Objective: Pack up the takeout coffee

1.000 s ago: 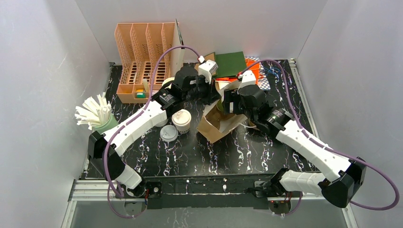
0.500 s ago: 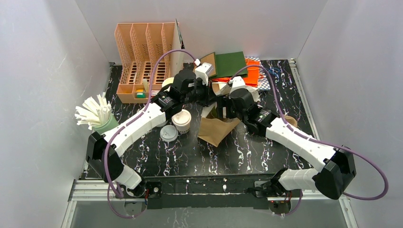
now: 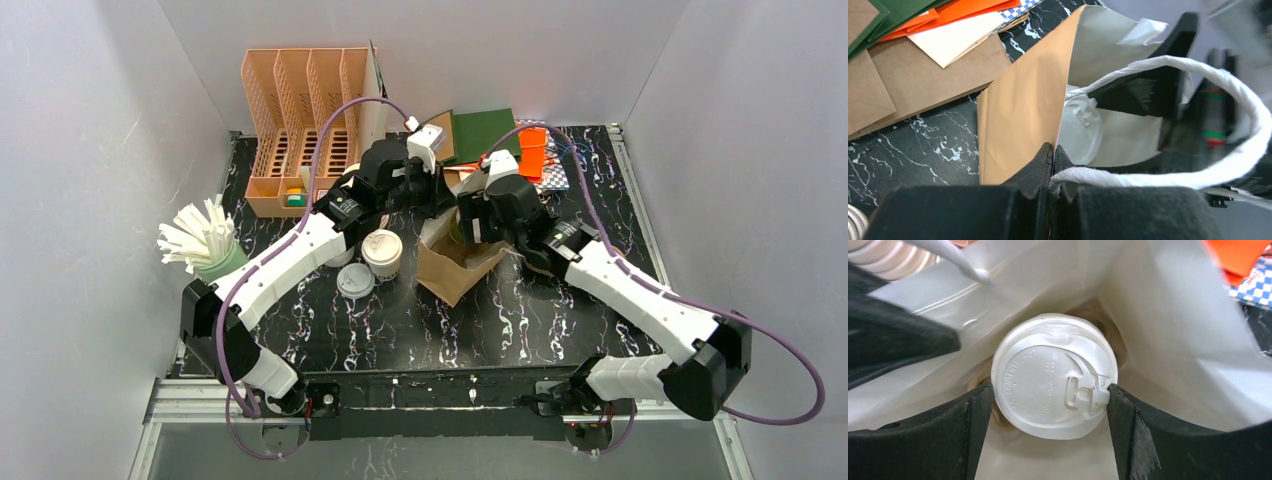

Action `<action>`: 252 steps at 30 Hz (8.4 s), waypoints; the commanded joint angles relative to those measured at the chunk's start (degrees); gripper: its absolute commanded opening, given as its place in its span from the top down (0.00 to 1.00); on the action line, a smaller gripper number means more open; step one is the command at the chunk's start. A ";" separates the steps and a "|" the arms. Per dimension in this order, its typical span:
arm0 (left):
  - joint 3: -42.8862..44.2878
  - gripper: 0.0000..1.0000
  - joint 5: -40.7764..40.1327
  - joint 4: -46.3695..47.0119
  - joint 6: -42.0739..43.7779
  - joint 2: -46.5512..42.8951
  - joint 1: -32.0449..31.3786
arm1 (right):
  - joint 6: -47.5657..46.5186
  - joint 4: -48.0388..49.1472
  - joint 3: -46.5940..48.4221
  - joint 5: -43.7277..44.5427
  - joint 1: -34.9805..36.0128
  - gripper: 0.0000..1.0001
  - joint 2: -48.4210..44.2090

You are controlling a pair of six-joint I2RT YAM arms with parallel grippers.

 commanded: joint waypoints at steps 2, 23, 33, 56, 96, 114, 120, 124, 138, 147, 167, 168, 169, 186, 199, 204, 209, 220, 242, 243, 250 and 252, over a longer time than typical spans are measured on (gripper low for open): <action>2.96 1.00 1.37 -0.99 3.72 -1.51 0.14 | -2.55 -4.88 7.80 -0.38 -0.25 0.76 -5.01; -0.16 1.00 6.65 5.47 2.22 -2.45 0.10 | -7.28 8.53 -3.32 -0.35 -0.26 0.80 -1.19; 0.18 1.00 6.51 4.60 2.24 -2.47 0.09 | -5.99 6.18 -3.26 2.25 -0.26 0.80 1.31; 2.14 1.00 9.95 -1.81 -3.41 1.83 0.02 | -10.59 15.10 -13.68 4.73 -0.72 0.83 -7.26; 33.03 0.44 8.88 -17.90 9.75 13.58 7.66 | -4.97 -1.89 5.44 -4.76 -3.03 0.91 -1.32; 33.32 0.35 10.95 -15.50 15.43 13.80 9.15 | -6.26 -2.50 8.97 -3.81 -3.02 0.91 -0.35; 31.95 0.37 14.88 -15.16 13.58 17.66 9.15 | -6.29 -3.85 9.63 -3.24 -3.03 0.91 -0.75; 29.25 0.38 18.60 -15.48 11.31 17.82 9.41 | -6.75 -4.16 9.55 -2.25 -3.07 0.91 -0.55; 22.76 0.97 19.40 -21.72 13.32 15.26 9.42 | -8.03 -1.13 6.67 -1.87 -3.54 0.91 -0.56; 18.11 1.00 22.25 -11.25 7.57 8.60 9.33 | -10.91 7.52 0.71 -4.80 -3.82 0.92 -0.50; 5.35 1.00 22.55 6.35 -3.99 0.81 6.18 | -8.22 23.76 -15.55 0.59 -3.90 0.91 -7.91; 4.89 1.00 22.57 6.36 -4.10 0.77 5.90 | -8.39 25.22 -16.05 1.01 -3.89 0.92 -8.11; 4.39 1.00 22.46 6.39 -4.08 0.58 5.63 | -8.63 26.36 -16.39 1.09 -3.90 0.92 -8.42; -5.72 1.00 17.78 5.25 0.74 -3.94 3.99 | -1.79 10.29 -12.17 -12.08 -3.98 0.94 -12.59; 1.81 1.00 17.92 3.28 3.22 0.19 3.89 | 0.09 -11.91 7.06 -19.58 -4.03 0.36 -3.87; 4.36 1.00 15.56 3.83 4.96 0.46 3.89 | 0.56 -15.17 8.11 -19.90 -4.12 0.11 -2.27; 5.20 1.00 16.03 4.28 4.01 0.51 3.89 | 1.95 -13.72 7.97 -16.81 -4.06 0.02 1.66; 4.54 1.00 12.40 2.76 3.32 -0.49 3.90 | 2.92 -10.25 4.80 -15.27 -3.34 0.02 4.44; 4.80 1.00 11.36 -1.31 6.28 -0.37 3.64 | 2.67 -15.42 4.77 -2.29 -0.94 0.22 3.12; 4.73 1.00 11.40 -1.83 6.73 -0.45 3.54 | 2.63 -15.29 5.20 -2.28 -0.96 0.22 2.62; 9.19 1.00 10.95 -4.42 9.81 0.98 1.91 | 5.35 -16.50 5.53 0.12 -1.03 0.34 -2.36; 11.19 1.00 10.56 -5.17 10.77 1.86 1.33 | 7.28 -14.59 3.49 1.67 -1.49 0.36 -4.65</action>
